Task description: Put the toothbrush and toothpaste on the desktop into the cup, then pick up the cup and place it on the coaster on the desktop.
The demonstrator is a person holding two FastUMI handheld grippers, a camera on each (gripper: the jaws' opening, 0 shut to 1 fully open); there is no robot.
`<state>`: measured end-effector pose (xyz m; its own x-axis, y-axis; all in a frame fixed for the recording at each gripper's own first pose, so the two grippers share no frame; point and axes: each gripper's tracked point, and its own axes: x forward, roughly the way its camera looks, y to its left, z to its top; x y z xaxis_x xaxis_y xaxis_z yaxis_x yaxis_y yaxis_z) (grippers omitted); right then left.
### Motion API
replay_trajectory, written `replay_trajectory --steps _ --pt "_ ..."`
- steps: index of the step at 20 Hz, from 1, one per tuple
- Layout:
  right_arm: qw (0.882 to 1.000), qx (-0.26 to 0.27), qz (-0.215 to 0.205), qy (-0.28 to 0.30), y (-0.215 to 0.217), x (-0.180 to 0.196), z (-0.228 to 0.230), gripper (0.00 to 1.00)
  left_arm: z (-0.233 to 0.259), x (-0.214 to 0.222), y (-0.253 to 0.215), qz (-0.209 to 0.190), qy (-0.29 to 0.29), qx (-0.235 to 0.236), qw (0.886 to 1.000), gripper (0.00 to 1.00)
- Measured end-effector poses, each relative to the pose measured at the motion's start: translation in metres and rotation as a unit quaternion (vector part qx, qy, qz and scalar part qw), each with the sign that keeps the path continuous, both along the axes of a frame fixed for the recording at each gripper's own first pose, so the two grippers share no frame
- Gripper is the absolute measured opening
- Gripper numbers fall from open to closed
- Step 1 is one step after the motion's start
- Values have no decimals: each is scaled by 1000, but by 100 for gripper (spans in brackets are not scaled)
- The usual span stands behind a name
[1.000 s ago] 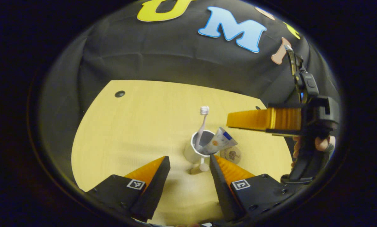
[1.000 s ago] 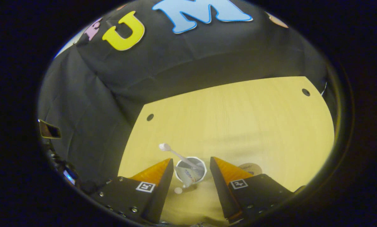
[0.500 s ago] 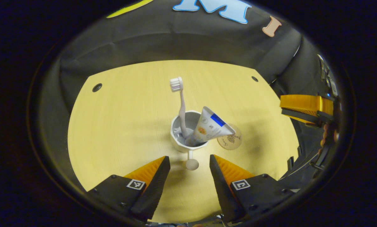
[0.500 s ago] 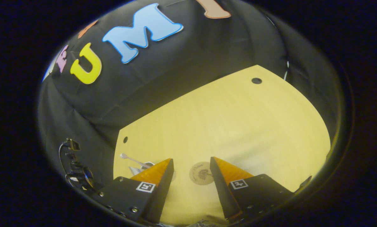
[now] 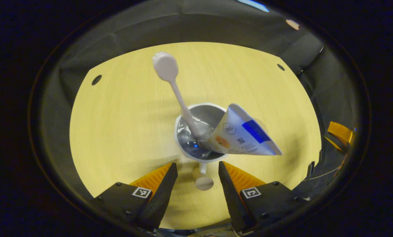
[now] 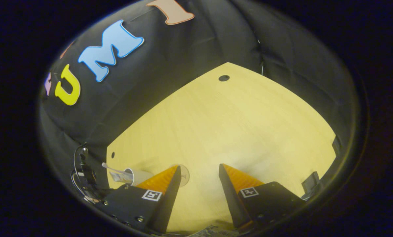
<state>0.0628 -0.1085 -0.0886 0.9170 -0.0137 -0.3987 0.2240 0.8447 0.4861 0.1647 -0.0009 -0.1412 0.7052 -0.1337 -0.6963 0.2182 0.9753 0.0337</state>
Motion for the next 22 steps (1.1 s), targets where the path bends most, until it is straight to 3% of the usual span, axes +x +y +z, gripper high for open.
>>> replay_trajectory --steps 3,4,5,6,11,16,20,21,22 --pt "1000 -4 4 6 0 -1 -5 71 -6 8 -3 2 7 9 1000 83" --pt "1000 -5 6 7 0 -1 -6 62 -8 10 -4 1 10 5 1000 84" --pt "1000 -6 8 7 0 -1 -7 71 -11 14 -6 5 13 3 1000 65" --pt "1000 -6 9 7 0 -2 -6 71 -15 14 -6 11 23 -1 1000 53" --pt "1000 -1 8 19 -2 -6 -13 71 -15 18 -11 -3 15 13 1000 28" --pt "1000 2 2 23 -7 -7 -18 71 -11 15 -20 -5 1 -10 1000 28" --pt "1000 6 -1 22 -10 -5 -22 71 3 10 -38 -28 -17 15 999 27" --pt "1000 6 -2 22 -10 -6 -23 71 7 8 -45 -37 -21 21 999 32" --pt "1000 7 -3 21 -11 -6 -23 71 10 6 -53 -47 -24 25 998 28"
